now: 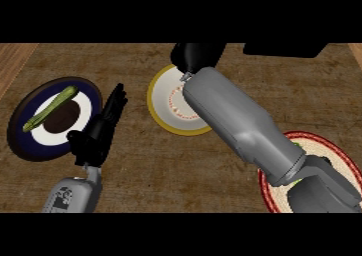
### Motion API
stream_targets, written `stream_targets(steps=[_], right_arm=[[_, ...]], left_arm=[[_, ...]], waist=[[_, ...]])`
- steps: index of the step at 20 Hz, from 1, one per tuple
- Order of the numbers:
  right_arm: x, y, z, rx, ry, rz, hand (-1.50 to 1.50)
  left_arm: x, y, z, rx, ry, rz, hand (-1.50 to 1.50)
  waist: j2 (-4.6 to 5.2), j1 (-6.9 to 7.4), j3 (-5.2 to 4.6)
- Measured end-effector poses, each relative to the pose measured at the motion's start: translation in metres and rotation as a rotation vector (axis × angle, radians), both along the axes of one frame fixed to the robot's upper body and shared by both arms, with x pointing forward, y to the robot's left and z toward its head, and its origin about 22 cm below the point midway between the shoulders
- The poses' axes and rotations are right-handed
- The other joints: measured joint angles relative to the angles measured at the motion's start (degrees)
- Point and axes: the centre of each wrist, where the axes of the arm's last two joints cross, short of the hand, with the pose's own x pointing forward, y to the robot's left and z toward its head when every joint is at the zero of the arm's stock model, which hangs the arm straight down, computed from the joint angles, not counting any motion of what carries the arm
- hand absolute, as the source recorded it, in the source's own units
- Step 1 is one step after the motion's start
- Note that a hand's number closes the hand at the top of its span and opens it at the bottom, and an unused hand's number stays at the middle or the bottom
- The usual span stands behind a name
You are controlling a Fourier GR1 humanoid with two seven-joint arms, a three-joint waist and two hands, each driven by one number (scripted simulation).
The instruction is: Pick the tomato from the placemat and place it in the bowl
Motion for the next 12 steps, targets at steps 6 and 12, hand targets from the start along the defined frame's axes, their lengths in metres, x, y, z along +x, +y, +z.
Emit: stream_targets(steps=[6, 12], right_arm=[[0.001, -0.023, -0.038, 0.118, 0.083, -0.013, -1.5], [-0.01, -0.033, -0.063, 0.32, 0.131, 0.021, -1.5]], left_arm=[[0.001, 0.004, 0.004, 0.001, 0.002, 0.014, 0.0], [0.002, 0.006, 0.006, 0.002, 0.002, 0.018, 0.0]], waist=[[0.07, -0.85, 0.09], [0.04, -1.03, 0.13]])
